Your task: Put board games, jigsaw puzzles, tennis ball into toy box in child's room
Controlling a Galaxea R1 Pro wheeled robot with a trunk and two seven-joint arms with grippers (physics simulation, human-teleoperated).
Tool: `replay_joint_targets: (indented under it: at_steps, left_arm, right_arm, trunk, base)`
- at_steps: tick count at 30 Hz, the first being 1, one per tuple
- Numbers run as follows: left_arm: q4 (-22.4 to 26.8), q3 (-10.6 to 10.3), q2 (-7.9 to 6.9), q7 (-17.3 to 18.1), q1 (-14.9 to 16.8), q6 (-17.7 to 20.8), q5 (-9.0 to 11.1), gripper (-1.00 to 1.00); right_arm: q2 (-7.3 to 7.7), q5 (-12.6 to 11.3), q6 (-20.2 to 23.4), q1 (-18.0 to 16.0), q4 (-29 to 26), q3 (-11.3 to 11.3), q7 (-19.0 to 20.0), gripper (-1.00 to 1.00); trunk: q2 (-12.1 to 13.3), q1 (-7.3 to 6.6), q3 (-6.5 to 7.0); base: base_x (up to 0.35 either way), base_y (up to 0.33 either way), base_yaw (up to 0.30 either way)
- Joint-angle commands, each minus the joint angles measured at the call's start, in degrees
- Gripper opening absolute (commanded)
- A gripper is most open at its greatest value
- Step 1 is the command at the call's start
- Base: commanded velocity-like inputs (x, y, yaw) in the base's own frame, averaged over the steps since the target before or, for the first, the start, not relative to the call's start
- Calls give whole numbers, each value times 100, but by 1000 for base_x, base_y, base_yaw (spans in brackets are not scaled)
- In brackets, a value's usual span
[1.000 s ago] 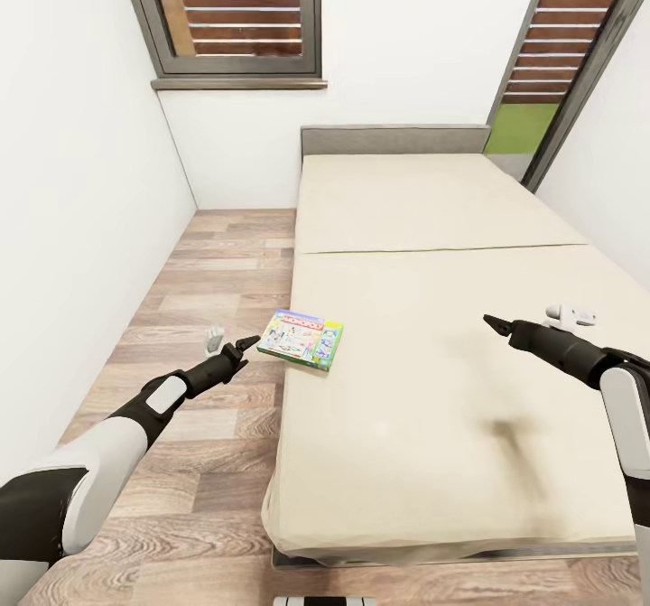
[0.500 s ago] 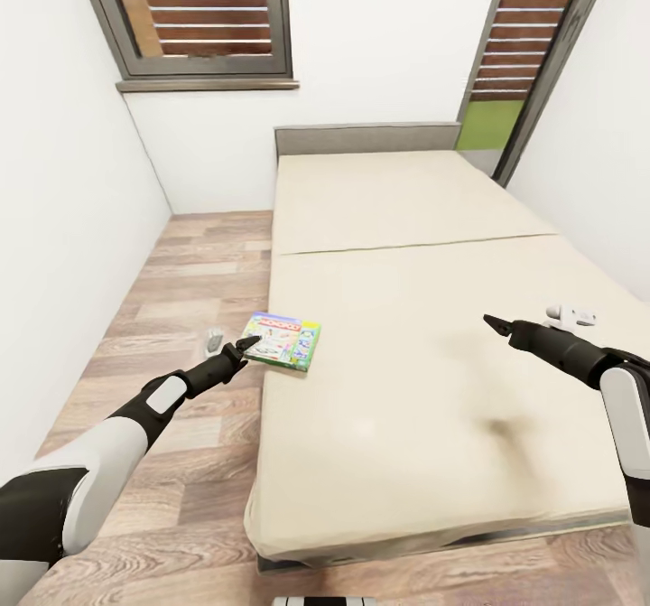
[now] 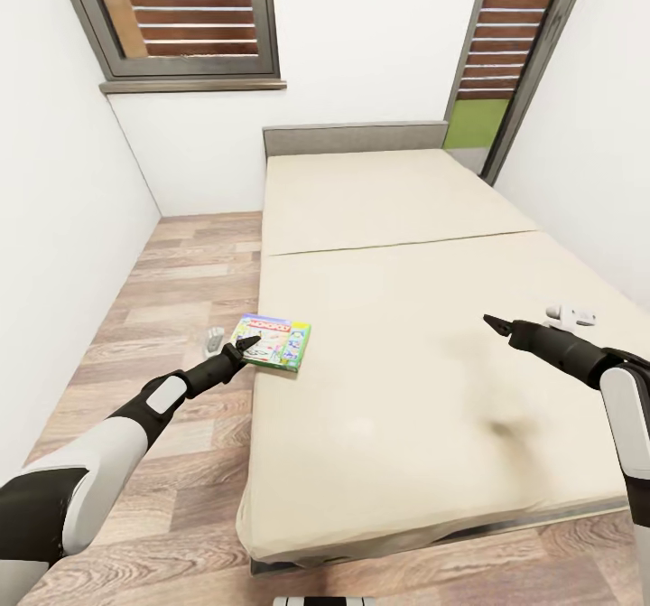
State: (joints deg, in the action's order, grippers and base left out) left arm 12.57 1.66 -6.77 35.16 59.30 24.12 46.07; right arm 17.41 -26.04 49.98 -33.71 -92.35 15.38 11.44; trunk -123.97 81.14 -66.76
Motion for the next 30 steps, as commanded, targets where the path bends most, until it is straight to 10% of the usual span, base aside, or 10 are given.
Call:
replay_joint_targets:
  at_steps: [1,29,30]
  left_arm:
    - [-1,17,0,8,3,49,22,100]
    - [-1,18,0,8,3,49,25,100]
    - [-1,18,0,8,3,49,25,-100]
  right_arm:
    - [-1,38,28,-4,-2,9,50,100]
    - [-1,38,29,-4,-2,9,51,100]
    - [-1,38,29,-4,-2,9,51,100]
  trunk:
    - [-2,-1,-4]
    - [-2,-1,-4]
    - [-2,-1,-4]
  base:
    - [0,0,-27]
    - [0,0,-6]
    - [0,0,0]
